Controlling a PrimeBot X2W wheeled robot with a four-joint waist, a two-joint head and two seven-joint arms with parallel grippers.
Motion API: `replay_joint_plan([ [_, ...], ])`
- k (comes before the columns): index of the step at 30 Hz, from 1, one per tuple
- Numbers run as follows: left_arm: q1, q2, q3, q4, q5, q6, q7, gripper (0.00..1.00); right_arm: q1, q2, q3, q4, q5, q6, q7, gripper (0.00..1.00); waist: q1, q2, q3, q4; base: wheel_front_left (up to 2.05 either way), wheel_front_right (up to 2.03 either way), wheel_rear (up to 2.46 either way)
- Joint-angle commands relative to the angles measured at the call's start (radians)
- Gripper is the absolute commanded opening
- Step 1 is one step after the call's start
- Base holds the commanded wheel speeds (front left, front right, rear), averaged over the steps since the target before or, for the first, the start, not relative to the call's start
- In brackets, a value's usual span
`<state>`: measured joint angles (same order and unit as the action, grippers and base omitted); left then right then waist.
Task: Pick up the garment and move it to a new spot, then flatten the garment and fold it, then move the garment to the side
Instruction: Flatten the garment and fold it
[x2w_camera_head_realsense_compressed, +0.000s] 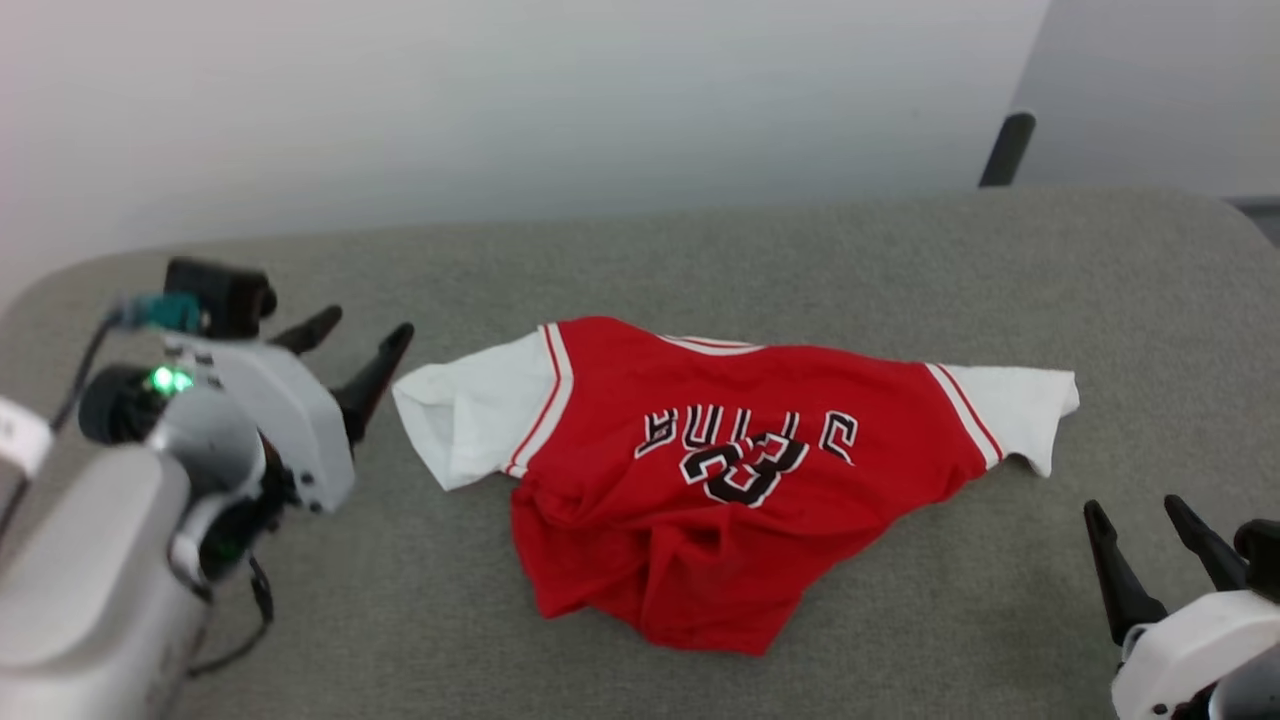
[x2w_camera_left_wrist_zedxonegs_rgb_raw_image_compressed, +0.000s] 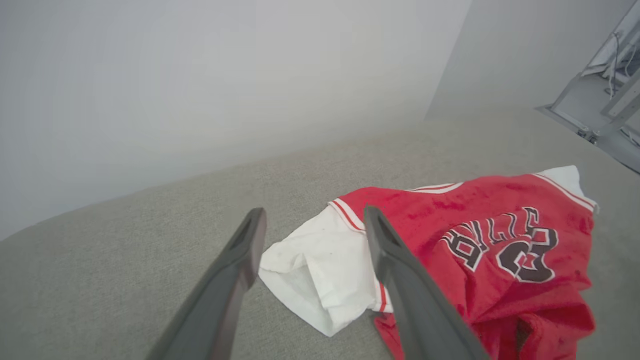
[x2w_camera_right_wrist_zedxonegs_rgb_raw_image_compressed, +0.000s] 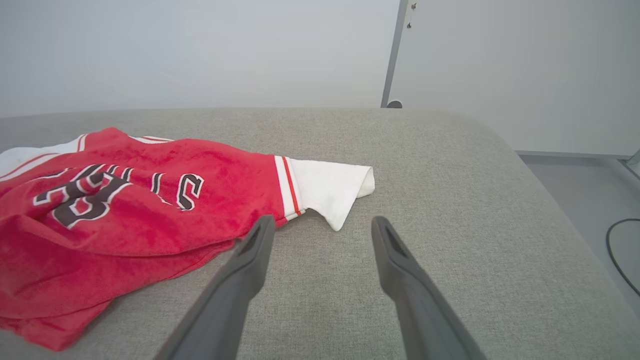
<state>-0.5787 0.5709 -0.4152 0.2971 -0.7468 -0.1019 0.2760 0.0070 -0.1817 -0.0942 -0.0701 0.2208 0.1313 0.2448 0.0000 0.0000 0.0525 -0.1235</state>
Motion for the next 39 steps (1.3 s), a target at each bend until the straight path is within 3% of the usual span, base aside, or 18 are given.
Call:
replay_joint_plan([
  [1, -0.034, 0.005, -0.008, 0.027, -0.010, -0.006, 0.032, 1.00, -0.019, 0.004, 0.004, 0.001, 0.004, -0.001, -0.009, 1.00, 0.0000, 0.0000, 0.052, -0.041, 0.00, 0.00, 0.00],
  [8, -0.173, -0.006, -0.063, 0.176, -0.021, -0.016, 0.199, 1.00, -0.052, 0.011, 0.023, 0.017, 0.012, -0.001, -0.033, 1.00, 0.0000, 0.0000, 0.133, -0.092, 0.00, 0.00, 0.00],
  [13, -0.236, -0.012, -0.089, 0.276, -0.009, -0.017, 0.259, 1.00, -0.073, 0.011, 0.034, 0.030, 0.015, -0.001, -0.046, 1.00, 0.0000, 0.0000, 0.173, -0.114, 0.00, 0.00, 0.00],
  [20, -0.316, 0.001, -0.129, 0.449, 0.047, -0.008, 0.285, 1.00, -0.114, 0.012, 0.057, 0.056, 0.026, -0.001, -0.072, 1.00, 0.0000, 0.0000, 0.235, -0.143, 0.00, 0.00, 0.00],
  [29, -0.342, -0.047, -0.138, 0.614, 0.026, -0.009, 0.289, 1.00, -0.151, 0.007, 0.072, 0.090, 0.038, -0.001, -0.095, 1.00, 0.0000, 0.0000, 0.271, -0.148, 0.00, 0.00, 0.00],
  [32, -0.344, -0.062, -0.132, 0.666, 0.006, -0.014, 0.304, 0.00, -0.162, 0.004, 0.075, 0.100, 0.037, -0.001, -0.097, 1.00, 0.0000, 0.0000, 0.275, -0.146, 0.00, 0.00, 0.00],
  [39, -0.357, -0.089, -0.143, 0.720, -0.022, -0.020, 0.349, 0.00, -0.162, -0.012, 0.070, 0.117, 0.037, -0.001, -0.104, 1.00, 0.0000, 0.0000, 0.247, -0.120, 0.00, 0.00, 0.00],
])
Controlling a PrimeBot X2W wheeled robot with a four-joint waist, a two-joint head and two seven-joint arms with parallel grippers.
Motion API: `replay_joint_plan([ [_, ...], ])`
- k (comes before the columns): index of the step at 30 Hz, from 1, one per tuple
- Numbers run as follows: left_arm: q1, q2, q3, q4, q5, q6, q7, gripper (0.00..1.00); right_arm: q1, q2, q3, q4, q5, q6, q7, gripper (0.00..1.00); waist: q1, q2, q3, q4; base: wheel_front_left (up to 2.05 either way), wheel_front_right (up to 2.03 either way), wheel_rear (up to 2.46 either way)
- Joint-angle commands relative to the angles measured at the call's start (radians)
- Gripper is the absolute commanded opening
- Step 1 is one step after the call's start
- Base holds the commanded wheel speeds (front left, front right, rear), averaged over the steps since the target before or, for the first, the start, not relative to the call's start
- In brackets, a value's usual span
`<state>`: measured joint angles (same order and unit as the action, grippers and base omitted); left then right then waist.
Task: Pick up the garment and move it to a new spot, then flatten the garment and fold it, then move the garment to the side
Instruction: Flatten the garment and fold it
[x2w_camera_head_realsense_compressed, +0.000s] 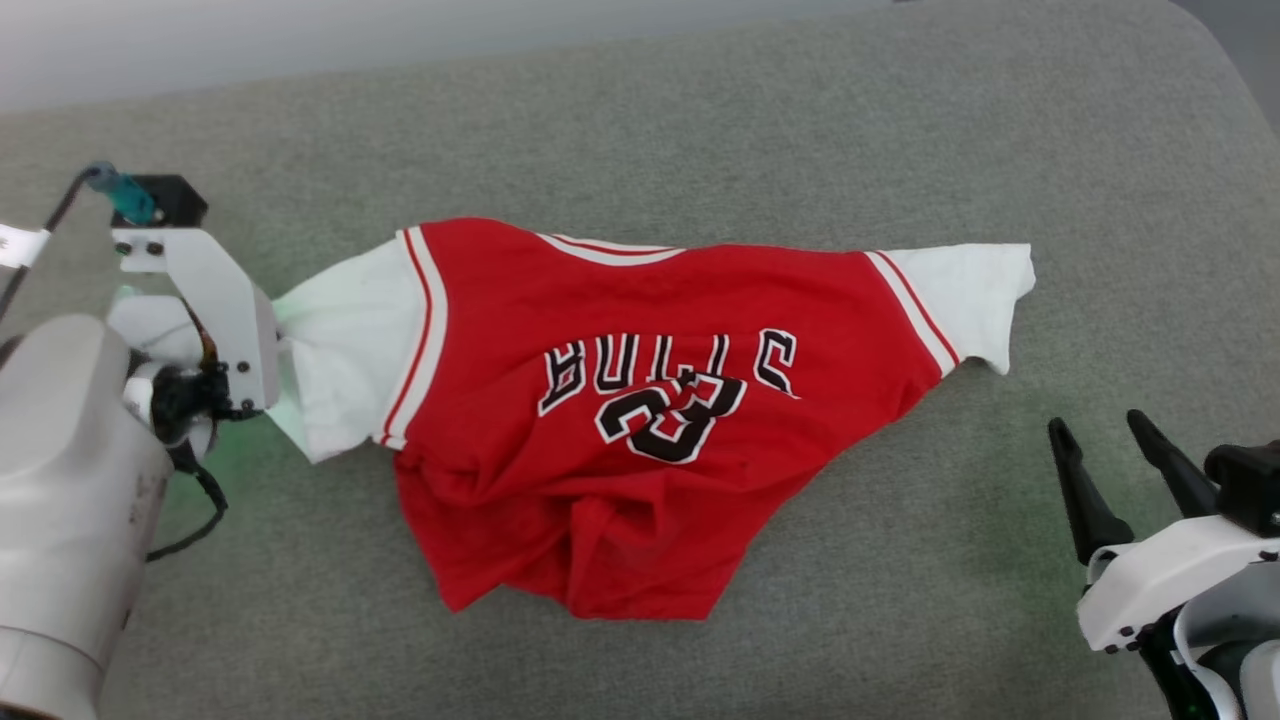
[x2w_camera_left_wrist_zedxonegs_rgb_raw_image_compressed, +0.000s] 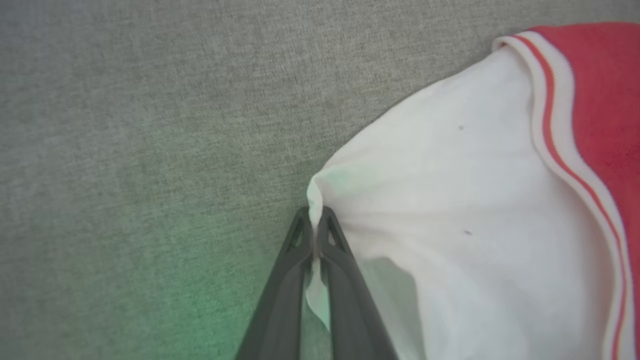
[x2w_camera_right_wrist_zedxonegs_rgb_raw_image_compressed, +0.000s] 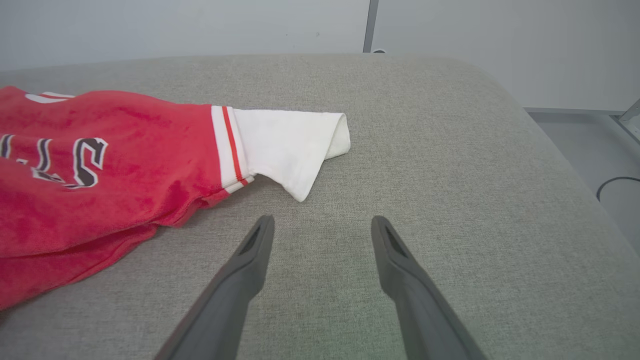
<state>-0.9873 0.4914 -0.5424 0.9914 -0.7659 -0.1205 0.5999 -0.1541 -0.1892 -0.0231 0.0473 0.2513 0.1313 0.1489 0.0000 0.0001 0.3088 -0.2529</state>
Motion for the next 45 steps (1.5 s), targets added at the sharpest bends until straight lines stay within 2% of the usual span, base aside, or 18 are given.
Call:
replay_joint_plan([
  [1, 0.050, -0.009, -0.016, 0.030, -0.003, -0.003, 0.028, 0.00, 0.004, -0.007, -0.005, 0.001, 0.006, -0.001, -0.007, 1.00, 0.0000, -0.0001, -0.015, 0.017, 0.00, 0.00, 0.00],
  [14, 0.114, 0.002, -0.033, -0.041, -0.026, -0.007, 0.017, 0.00, 0.051, -0.021, -0.022, -0.008, 0.001, -0.001, 0.024, 1.00, 0.0000, -0.0001, -0.121, 0.121, 0.00, 0.00, 0.00],
  [21, 0.198, 0.022, -0.035, -0.146, -0.040, 0.014, 0.022, 0.00, 0.083, -0.018, -0.030, -0.025, 0.000, -0.001, 0.045, 1.00, 0.0000, -0.0001, -0.171, 0.168, 0.00, 0.00, 0.00],
  [28, 0.272, 0.032, -0.020, -0.220, -0.067, 0.037, 0.010, 0.00, 0.079, -0.014, -0.017, -0.034, 0.004, -0.001, 0.065, 1.00, 0.0000, -0.0001, -0.194, 0.178, 0.00, 0.00, 0.00],
  [29, 0.279, 0.033, -0.019, -0.228, -0.068, 0.039, 0.001, 0.30, 0.078, -0.014, -0.015, -0.033, 0.004, -0.001, 0.067, 1.00, 0.0000, -0.0001, -0.198, 0.178, 0.00, 0.00, 0.00],
  [30, 0.286, 0.033, -0.015, -0.233, -0.073, 0.042, -0.005, 0.40, 0.077, -0.014, -0.014, -0.032, 0.004, -0.001, 0.068, 1.00, 0.0000, -0.0001, -0.202, 0.178, 0.00, 0.00, 0.00],
  [31, 0.294, 0.031, -0.013, -0.237, -0.075, 0.043, -0.009, 0.45, 0.077, -0.014, -0.014, -0.031, 0.005, -0.001, 0.070, 1.00, 0.0000, -0.0001, -0.207, 0.178, 0.00, 0.00, 0.00],
  [32, 0.300, 0.030, -0.014, -0.242, -0.076, 0.043, -0.011, 0.58, 0.079, -0.014, -0.013, -0.029, 0.006, -0.001, 0.072, 1.00, 0.0000, -0.0001, -0.213, 0.178, 0.00, 0.00, 0.00],
  [33, 0.305, 0.029, -0.014, -0.249, -0.076, 0.043, -0.021, 1.00, 0.082, -0.014, -0.014, -0.028, 0.006, -0.001, 0.074, 1.00, 0.0000, -0.0001, -0.219, 0.180, 0.00, 0.00, 0.00],
  [40, 0.339, 0.033, -0.010, -0.294, -0.086, 0.044, -0.049, 1.00, 0.116, -0.021, -0.017, -0.029, 0.009, -0.001, 0.088, 1.00, 0.0000, -0.0001, -0.282, 0.196, 0.00, 0.00, 0.00],
  [45, 0.370, 0.043, -0.003, -0.352, -0.084, 0.033, -0.116, 1.00, 0.137, -0.018, -0.015, -0.035, 0.013, -0.001, 0.099, 1.00, 0.0000, -0.0001, -0.324, 0.212, 0.00, 0.00, 0.00],
])
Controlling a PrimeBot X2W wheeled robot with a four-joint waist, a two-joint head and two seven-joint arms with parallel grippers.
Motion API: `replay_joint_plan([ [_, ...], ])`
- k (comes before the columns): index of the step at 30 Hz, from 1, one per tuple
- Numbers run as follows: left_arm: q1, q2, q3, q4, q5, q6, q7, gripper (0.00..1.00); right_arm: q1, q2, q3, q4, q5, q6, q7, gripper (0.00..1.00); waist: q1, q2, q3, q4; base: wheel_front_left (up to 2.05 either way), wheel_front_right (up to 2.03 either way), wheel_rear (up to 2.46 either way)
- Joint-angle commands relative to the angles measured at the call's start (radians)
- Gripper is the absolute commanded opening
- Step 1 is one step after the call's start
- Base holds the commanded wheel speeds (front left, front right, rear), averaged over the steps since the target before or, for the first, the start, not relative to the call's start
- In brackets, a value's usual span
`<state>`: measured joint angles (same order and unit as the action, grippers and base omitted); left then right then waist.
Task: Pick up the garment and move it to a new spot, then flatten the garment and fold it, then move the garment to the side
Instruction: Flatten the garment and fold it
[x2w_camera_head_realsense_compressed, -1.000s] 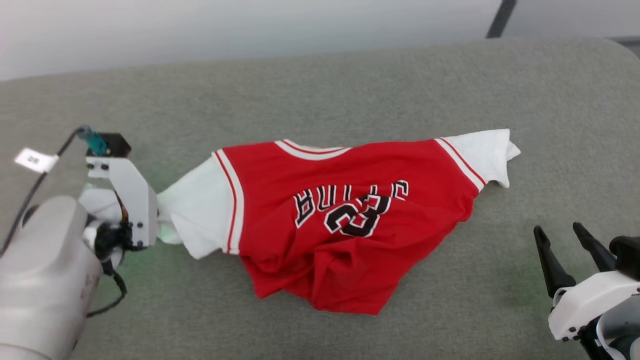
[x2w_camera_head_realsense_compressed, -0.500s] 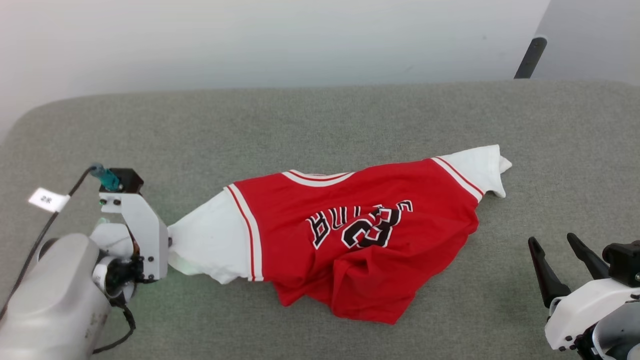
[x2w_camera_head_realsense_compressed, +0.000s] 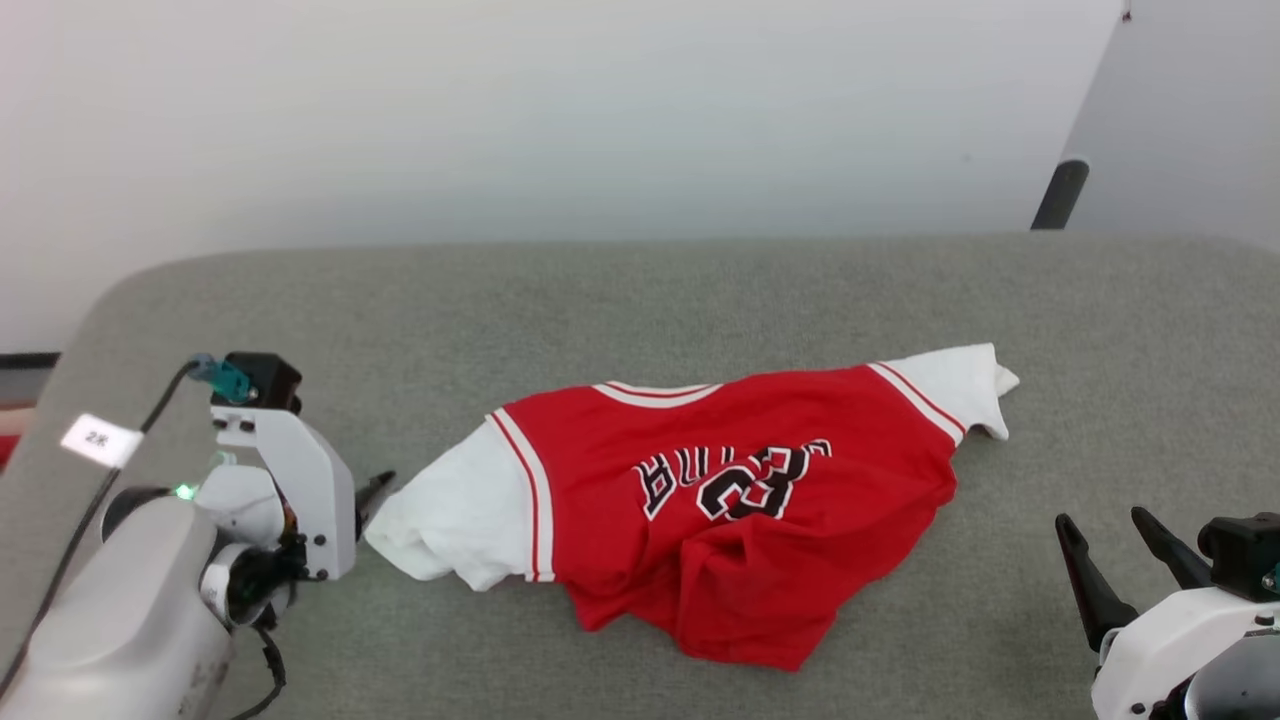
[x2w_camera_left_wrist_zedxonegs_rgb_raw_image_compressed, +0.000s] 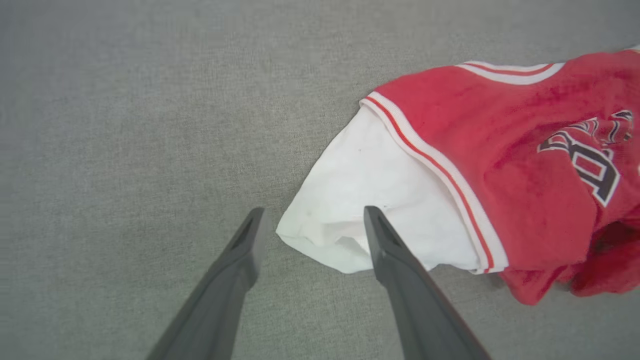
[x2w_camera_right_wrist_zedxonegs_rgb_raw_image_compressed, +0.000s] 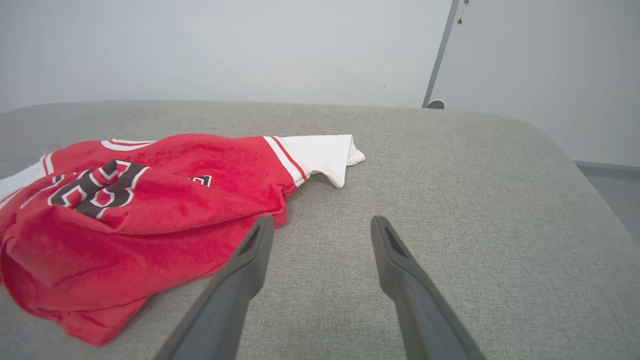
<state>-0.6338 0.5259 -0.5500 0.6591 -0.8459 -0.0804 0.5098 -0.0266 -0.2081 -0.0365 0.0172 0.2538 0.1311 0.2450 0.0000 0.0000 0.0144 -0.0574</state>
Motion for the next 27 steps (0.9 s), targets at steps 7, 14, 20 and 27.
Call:
replay_joint_plan([
  [7, 0.083, 0.025, 0.040, -0.114, -0.001, -0.005, -0.168, 1.00, 0.027, -0.002, -0.001, -0.007, 0.012, -0.001, 0.004, 1.00, 0.0000, 0.0000, -0.064, 0.037, 0.00, 0.00, 0.00],
  [14, 0.219, 0.060, 0.100, -0.269, 0.038, 0.015, -0.437, 1.00, 0.027, -0.028, -0.009, 0.014, 0.018, -0.001, 0.008, 1.00, 0.0000, 0.0000, -0.065, 0.069, 0.00, 0.00, 0.00],
  [20, 0.289, 0.063, 0.139, -0.350, 0.061, 0.047, -0.588, 1.00, -0.018, -0.072, -0.018, 0.054, 0.042, -0.001, 0.046, 1.00, 0.0000, 0.0000, -0.035, 0.096, 0.00, 0.00, 0.00],
  [27, 0.349, 0.050, 0.166, -0.433, 0.063, 0.082, -0.677, 1.00, -0.131, -0.139, -0.018, 0.149, 0.114, -0.001, 0.172, 1.00, 0.0000, 0.0000, 0.053, 0.139, 0.00, 0.00, 0.00],
])
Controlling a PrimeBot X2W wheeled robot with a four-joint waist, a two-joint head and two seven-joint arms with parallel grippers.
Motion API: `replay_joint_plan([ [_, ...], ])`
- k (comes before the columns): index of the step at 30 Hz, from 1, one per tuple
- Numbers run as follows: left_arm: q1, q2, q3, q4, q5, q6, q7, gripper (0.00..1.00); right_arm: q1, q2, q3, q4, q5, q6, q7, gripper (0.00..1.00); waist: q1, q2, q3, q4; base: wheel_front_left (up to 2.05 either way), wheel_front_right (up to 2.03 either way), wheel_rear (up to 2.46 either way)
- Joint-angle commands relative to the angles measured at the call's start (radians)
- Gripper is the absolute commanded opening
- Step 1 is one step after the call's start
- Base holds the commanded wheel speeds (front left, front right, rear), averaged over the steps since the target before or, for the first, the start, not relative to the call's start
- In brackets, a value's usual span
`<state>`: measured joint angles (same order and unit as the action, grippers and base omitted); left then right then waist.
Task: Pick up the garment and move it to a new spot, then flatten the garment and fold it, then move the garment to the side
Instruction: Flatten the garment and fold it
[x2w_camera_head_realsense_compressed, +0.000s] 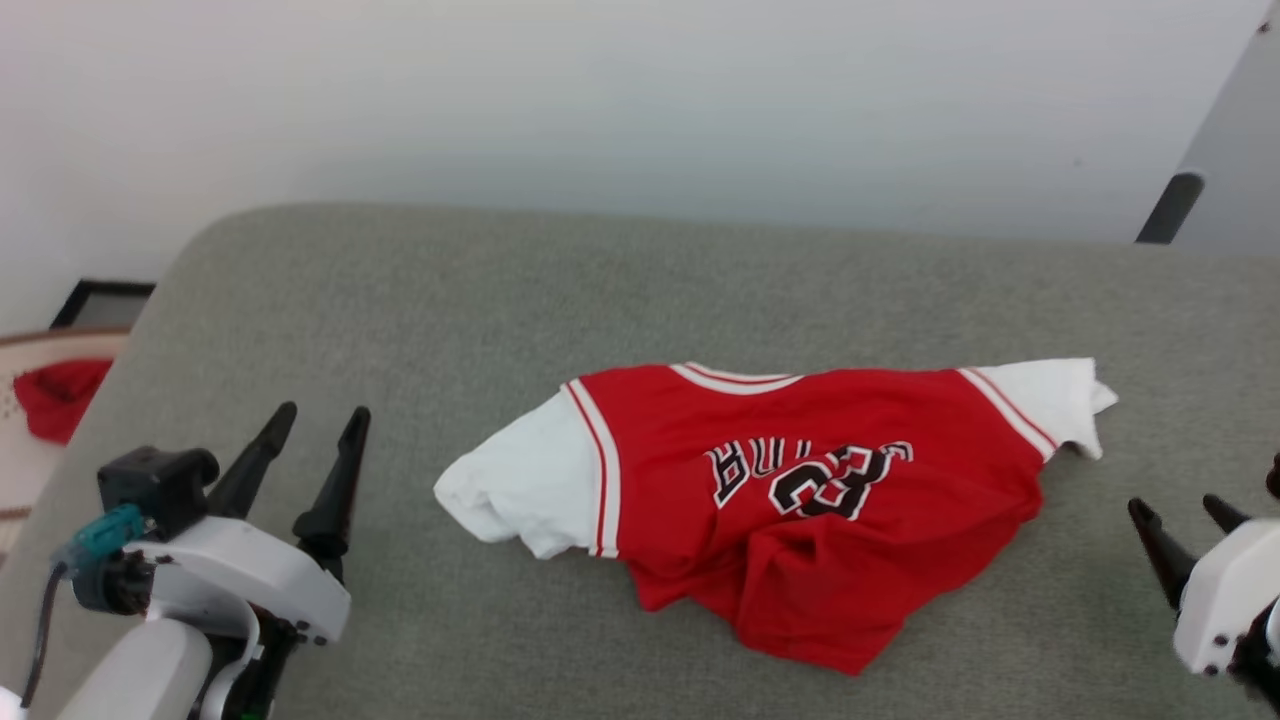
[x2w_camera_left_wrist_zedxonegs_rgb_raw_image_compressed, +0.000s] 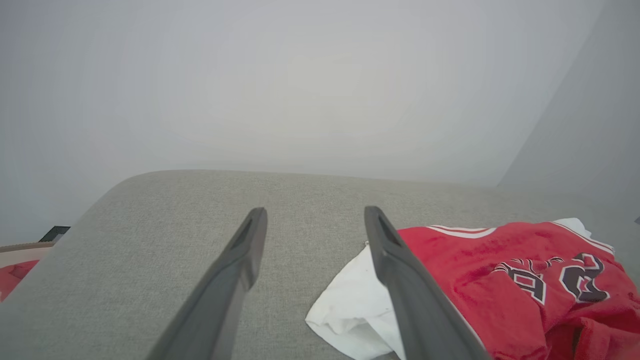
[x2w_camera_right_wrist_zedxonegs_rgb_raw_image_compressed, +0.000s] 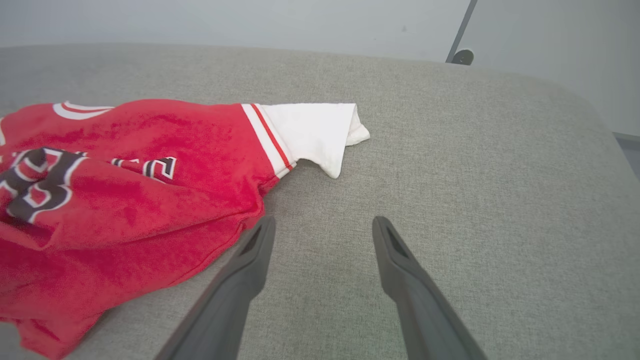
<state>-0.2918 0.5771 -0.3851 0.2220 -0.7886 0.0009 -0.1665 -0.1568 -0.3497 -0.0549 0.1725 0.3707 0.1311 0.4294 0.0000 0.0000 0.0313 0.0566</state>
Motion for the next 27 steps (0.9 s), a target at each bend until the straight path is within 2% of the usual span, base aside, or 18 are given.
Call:
replay_joint_plan([
  [1, 0.009, -0.004, 0.002, -0.007, 0.006, 0.004, -0.005, 1.00, -0.017, -0.007, 0.000, 0.004, 0.007, -0.001, 0.008, 1.00, 0.0000, 0.0000, 0.053, 0.033, 0.00, 0.00, 0.00],
  [8, -0.004, -0.025, 0.001, -0.061, 0.019, 0.016, -0.038, 1.00, -0.144, -0.054, -0.007, 0.087, 0.042, -0.001, 0.092, 1.00, 0.0000, 0.0000, 0.146, 0.081, 0.00, 0.00, 0.00],
  [17, -0.053, -0.061, -0.012, -0.066, 0.034, -0.001, -0.064, 1.00, -0.275, -0.092, -0.011, 0.204, 0.044, -0.001, 0.144, 1.00, 0.0000, 0.0000, 0.245, 0.125, 0.00, 0.00, 0.00],
  [27, -0.091, -0.084, -0.030, -0.046, 0.046, -0.017, -0.072, 1.00, -0.340, -0.068, -0.029, 0.342, 0.007, -0.001, 0.198, 1.00, 0.0000, 0.0000, 0.298, 0.162, 0.00, 0.00, 0.00],
])
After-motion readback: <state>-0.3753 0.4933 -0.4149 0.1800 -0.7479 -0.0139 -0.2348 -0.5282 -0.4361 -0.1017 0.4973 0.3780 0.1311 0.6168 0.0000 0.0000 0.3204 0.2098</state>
